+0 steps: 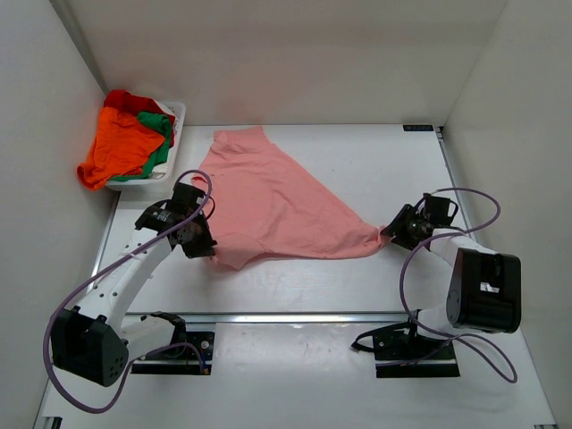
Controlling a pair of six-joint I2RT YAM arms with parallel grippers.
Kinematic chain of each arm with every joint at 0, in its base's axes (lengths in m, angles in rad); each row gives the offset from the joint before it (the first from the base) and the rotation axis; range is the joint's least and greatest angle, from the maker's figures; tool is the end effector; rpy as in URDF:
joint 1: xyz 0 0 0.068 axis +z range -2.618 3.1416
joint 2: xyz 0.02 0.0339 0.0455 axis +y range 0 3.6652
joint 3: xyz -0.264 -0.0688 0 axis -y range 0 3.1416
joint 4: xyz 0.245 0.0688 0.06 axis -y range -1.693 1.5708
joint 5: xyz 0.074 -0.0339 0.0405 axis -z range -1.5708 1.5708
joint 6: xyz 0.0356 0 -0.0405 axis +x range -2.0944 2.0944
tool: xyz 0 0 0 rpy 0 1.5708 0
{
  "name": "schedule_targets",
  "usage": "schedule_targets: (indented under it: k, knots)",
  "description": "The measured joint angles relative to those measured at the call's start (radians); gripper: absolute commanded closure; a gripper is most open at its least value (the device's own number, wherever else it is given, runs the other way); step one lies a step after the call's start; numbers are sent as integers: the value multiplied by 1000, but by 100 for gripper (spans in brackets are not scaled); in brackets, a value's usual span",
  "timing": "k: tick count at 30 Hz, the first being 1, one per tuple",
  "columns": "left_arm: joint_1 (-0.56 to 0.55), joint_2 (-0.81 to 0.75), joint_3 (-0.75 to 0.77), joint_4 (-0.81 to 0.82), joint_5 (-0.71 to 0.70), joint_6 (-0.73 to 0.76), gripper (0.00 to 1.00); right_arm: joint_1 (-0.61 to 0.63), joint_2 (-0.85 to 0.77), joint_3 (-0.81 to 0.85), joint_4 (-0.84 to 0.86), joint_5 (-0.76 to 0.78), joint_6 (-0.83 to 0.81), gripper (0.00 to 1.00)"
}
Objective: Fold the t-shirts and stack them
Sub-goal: Flatten out the tshirt
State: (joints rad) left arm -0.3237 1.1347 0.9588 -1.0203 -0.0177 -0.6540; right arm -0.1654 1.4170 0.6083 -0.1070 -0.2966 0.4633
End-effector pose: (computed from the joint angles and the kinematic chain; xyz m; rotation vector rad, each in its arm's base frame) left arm 0.1901 -0.0631 0.2670 -0.4639 2.7551 -0.2268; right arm 0.2561 -0.0322 0.1529 0.6506 2.4103 0.4941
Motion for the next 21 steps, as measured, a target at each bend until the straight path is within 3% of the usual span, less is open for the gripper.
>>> schedule_targets:
  k: [4, 5, 6, 7, 11, 14, 17, 21]
  knots:
    - [1, 0, -4, 0, 1, 0, 100, -10, 19, 0, 27, -30, 13, 60]
    - [1, 0, -5, 0, 2, 0, 100, -14, 23, 0, 32, -39, 16, 72]
    - [1, 0, -5, 1, 2, 0, 100, -20, 29, 0, 37, -52, 14, 92]
    - [2, 0, -5, 1, 2, 0, 100, -26, 36, 0, 39, -59, 8, 99]
    - [8, 0, -6, 1, 4, 0, 100, -55, 61, 17, -4, -106, 18, 100]
    - [48, 20, 55, -31, 13, 5, 100, -65, 48, 117, -121, -120, 10, 100]
    - [115, 117, 294, -75, 22, 8, 100, -62, 37, 375, -246, -114, 8, 100]
    - [197, 361, 839, -57, 64, -2, 100, -69, 20, 766, -242, -150, 72, 100]
